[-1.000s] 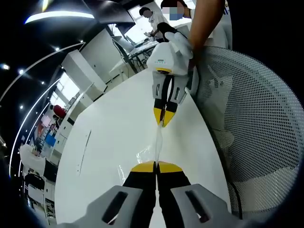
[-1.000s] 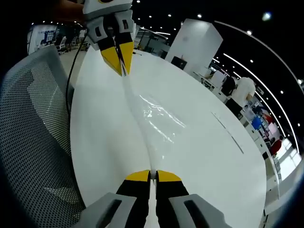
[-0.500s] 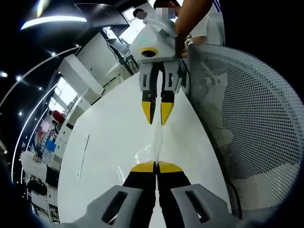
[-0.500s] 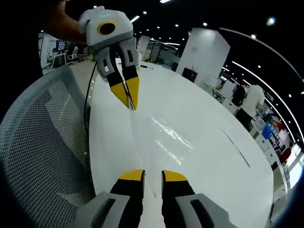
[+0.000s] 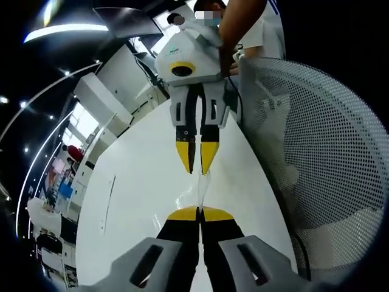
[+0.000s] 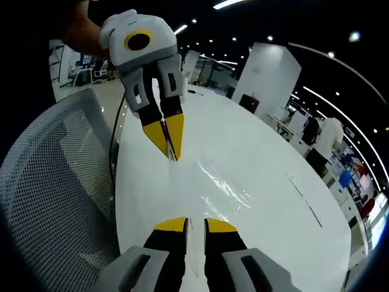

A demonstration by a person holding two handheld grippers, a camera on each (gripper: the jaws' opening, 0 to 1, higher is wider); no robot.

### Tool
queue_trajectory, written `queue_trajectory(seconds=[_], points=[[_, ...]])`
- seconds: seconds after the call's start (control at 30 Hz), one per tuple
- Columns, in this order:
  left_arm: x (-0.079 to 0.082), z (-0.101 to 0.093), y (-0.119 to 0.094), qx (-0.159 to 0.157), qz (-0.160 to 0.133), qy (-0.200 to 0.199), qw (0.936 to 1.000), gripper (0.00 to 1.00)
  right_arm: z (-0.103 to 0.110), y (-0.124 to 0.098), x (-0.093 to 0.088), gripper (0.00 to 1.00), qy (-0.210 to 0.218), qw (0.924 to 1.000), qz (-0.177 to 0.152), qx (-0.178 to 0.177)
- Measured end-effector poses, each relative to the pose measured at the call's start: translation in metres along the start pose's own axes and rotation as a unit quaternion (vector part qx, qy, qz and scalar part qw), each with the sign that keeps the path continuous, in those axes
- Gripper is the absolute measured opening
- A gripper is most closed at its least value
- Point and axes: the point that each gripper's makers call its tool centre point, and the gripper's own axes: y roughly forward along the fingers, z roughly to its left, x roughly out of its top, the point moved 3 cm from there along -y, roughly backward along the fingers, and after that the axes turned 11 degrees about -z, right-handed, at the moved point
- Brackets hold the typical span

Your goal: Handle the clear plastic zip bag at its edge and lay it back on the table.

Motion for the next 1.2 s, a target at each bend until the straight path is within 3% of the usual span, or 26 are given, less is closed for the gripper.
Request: queue_trajectory(seconds=[0.13, 0.2, 0.27, 0.37, 0.43, 0.5, 0.57, 0.6, 0.77, 0.87, 0.97, 1.0, 1.03, 1.07, 1.17, 1.2], points=[[-0.004, 0.004, -0.001, 0.013, 0.0, -0.012, 0.9998, 0.0, 0.0, 0.002, 0.001, 0.0, 0.008, 1.0, -0.001, 0.001], [-0.011, 0.006, -0.003, 0.034, 0.006, -0.064, 0.9973, 0.0, -0.001, 0.004, 0.003, 0.0, 0.016, 0.9999, -0.004, -0.003], [-0.013, 0.005, -0.003, 0.033, 0.002, -0.104, 0.994, 0.0, -0.002, 0.004, 0.004, 0.0, 0.016, 0.9998, -0.006, -0.007], [-0.016, 0.009, -0.007, 0.064, 0.0, -0.137, 0.9885, 0.12, -0.006, 0.005, 0.006, 0.0, 0.024, 0.9994, -0.009, -0.022], [-0.017, 0.008, -0.008, 0.08, -0.007, -0.181, 0.9802, 0.2, -0.01, 0.005, 0.007, 0.0, 0.027, 0.9991, -0.01, -0.031], [-0.021, 0.009, -0.01, 0.095, -0.004, -0.198, 0.9756, 0.26, -0.012, 0.004, 0.008, 0.0, 0.027, 0.9988, -0.012, -0.038], [-0.03, 0.009, -0.011, 0.115, 0.01, -0.229, 0.9666, 0.29, -0.015, 0.004, 0.009, 0.0, 0.031, 0.9983, -0.014, -0.047], [-0.033, 0.007, -0.01, 0.122, 0.013, -0.258, 0.9583, 0.3, -0.016, 0.003, 0.01, 0.0, 0.031, 0.9981, -0.014, -0.052], [-0.029, 0.007, -0.006, 0.159, -0.011, -0.346, 0.9245, 0.26, -0.021, 0.004, 0.012, 0.0, 0.031, 0.9968, -0.017, -0.071], [-0.024, 0.006, -0.004, 0.173, -0.026, -0.419, 0.8907, 0.24, -0.025, 0.004, 0.013, 0.0, 0.032, 0.9951, -0.017, -0.092], [-0.027, 0.007, -0.004, 0.184, -0.042, -0.465, 0.8651, 0.22, -0.028, 0.004, 0.014, 0.0, 0.041, 0.9934, -0.021, -0.105], [-0.028, 0.006, -0.004, 0.185, -0.041, -0.473, 0.8607, 0.21, -0.029, 0.004, 0.014, 0.0, 0.038, 0.9928, -0.018, -0.112], [-0.03, 0.001, -0.002, 0.182, -0.032, -0.501, 0.8456, 0.2, -0.029, 0.005, 0.014, 0.0, 0.034, 0.9927, -0.016, -0.114], [-0.029, 0.001, -0.001, 0.184, -0.031, -0.504, 0.8434, 0.19, -0.029, 0.005, 0.014, 0.0, 0.035, 0.9927, -0.018, -0.114], [-0.029, 0.0, 0.0, 0.192, -0.026, -0.495, 0.8468, 0.21, -0.031, 0.004, 0.015, 0.0, 0.032, 0.992, -0.021, -0.12], [-0.027, -0.002, 0.001, 0.194, -0.017, -0.485, 0.8529, 0.21, -0.031, 0.004, 0.016, 0.0, 0.033, 0.9919, -0.021, -0.121]])
